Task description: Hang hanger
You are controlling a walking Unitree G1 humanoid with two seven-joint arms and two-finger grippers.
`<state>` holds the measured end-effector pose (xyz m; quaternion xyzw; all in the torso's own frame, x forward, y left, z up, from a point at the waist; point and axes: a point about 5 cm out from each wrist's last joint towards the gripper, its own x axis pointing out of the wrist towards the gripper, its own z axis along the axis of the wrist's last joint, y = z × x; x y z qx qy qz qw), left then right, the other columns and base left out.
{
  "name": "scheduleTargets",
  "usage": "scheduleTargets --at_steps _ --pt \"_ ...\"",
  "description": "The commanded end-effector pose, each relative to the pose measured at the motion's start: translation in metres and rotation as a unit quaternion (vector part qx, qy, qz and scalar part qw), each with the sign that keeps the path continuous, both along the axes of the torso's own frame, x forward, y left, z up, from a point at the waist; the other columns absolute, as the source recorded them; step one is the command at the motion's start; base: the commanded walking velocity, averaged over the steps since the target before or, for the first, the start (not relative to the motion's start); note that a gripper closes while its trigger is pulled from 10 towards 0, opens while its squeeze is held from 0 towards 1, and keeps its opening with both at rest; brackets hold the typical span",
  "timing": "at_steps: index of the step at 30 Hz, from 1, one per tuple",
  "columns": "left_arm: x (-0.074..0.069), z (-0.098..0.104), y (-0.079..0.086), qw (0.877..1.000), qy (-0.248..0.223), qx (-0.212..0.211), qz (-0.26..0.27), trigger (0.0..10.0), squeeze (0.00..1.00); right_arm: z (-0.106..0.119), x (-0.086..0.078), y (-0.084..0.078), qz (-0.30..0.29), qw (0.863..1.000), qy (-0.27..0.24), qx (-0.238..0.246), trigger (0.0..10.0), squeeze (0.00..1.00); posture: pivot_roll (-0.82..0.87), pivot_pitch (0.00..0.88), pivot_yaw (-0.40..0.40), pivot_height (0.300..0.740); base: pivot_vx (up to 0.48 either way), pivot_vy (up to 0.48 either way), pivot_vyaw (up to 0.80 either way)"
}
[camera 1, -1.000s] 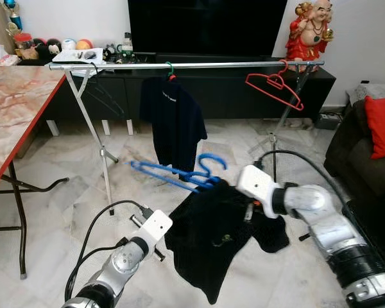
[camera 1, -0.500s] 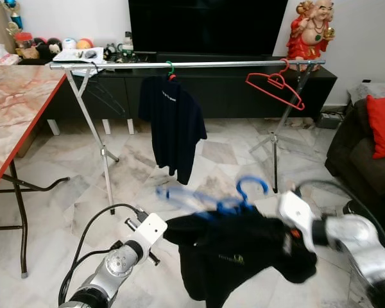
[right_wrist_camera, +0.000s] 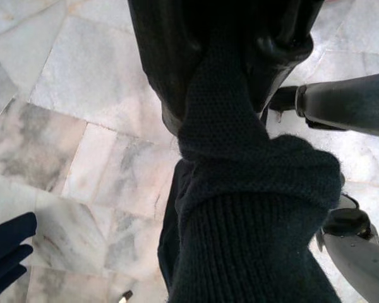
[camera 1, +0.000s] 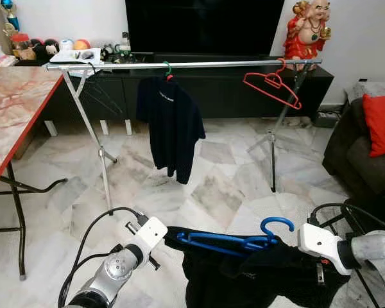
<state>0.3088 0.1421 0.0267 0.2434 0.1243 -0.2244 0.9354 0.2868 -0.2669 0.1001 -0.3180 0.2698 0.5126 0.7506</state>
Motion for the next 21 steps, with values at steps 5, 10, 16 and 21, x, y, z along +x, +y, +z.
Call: scheduleTargets --at_steps 5,10,16,21 --pt "-0.001 -0.002 0.012 1.000 0.010 0.004 0.027 0.0 0.00 0.019 0.002 0.010 0.012 0.993 0.003 0.114 0.0 0.00 0.04 0.048 -0.035 0.740 0.000 0.000 0.00" --pt "-0.001 -0.003 0.013 1.000 0.011 0.006 0.027 0.0 0.00 0.014 -0.007 0.012 0.045 0.991 0.040 0.116 0.0 0.00 0.04 0.047 -0.036 0.740 0.000 0.000 0.00" --pt "-0.001 -0.002 0.014 1.000 0.010 0.008 0.027 0.0 0.00 0.003 -0.020 0.007 0.076 0.992 0.088 0.054 0.0 0.00 0.04 0.045 -0.034 0.740 0.000 0.000 0.00" --pt "0.000 -0.002 0.014 1.000 0.011 0.008 0.027 0.0 0.00 -0.010 -0.024 -0.008 0.070 0.993 0.091 -0.039 0.0 0.00 0.04 0.043 -0.033 0.740 0.000 0.000 0.00"
